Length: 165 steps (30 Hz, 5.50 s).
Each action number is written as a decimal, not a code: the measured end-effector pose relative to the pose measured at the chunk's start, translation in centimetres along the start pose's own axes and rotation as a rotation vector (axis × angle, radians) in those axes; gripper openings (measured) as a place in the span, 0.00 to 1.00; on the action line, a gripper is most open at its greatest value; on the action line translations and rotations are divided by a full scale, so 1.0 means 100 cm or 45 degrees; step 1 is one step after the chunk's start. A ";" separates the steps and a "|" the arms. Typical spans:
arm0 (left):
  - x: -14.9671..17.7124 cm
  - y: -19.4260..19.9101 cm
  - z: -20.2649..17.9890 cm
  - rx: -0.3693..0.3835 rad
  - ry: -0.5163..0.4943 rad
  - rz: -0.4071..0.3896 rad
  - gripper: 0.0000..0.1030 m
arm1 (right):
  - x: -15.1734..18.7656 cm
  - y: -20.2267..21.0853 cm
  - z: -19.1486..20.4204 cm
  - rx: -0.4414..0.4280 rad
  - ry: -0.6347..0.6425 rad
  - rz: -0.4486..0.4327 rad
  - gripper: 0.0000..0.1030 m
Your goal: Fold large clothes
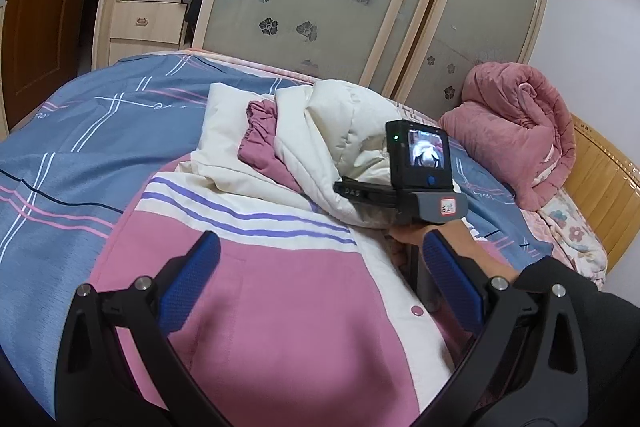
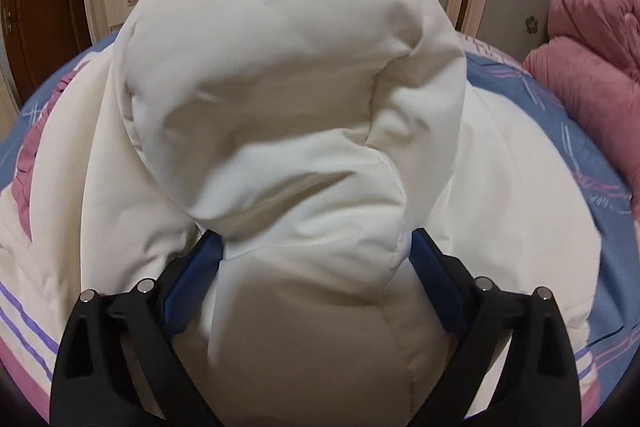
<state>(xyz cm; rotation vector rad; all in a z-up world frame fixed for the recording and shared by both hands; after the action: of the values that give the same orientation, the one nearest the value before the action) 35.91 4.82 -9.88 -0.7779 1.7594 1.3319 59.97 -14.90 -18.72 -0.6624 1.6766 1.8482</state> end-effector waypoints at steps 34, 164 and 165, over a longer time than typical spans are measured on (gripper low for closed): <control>0.078 0.099 -0.068 -0.168 -0.403 -0.124 0.98 | 0.226 0.370 -0.114 -0.268 -0.068 -0.853 0.99; 0.171 0.052 -0.050 -0.415 -0.522 0.238 0.59 | 0.277 0.231 -0.100 0.107 -0.013 -0.311 0.24; 0.172 0.053 -0.049 -0.406 -0.509 0.250 0.59 | 0.277 0.230 -0.102 0.082 -0.039 -0.294 0.24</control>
<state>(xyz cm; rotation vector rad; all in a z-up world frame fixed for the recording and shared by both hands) 21.67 1.28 -21.41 -0.4667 1.3491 1.7894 23.99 -24.64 -22.06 -0.7623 1.5617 1.6277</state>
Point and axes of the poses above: each gripper's, at about its wrist camera, not at the fingertips, and y roughly against the way its jaws point, z to its left, x to its underside, the point moved 6 cm from there along -y, roughly the way its jaws point, and after that the axes turned 11 degrees about -y, right-handed, at the moved point
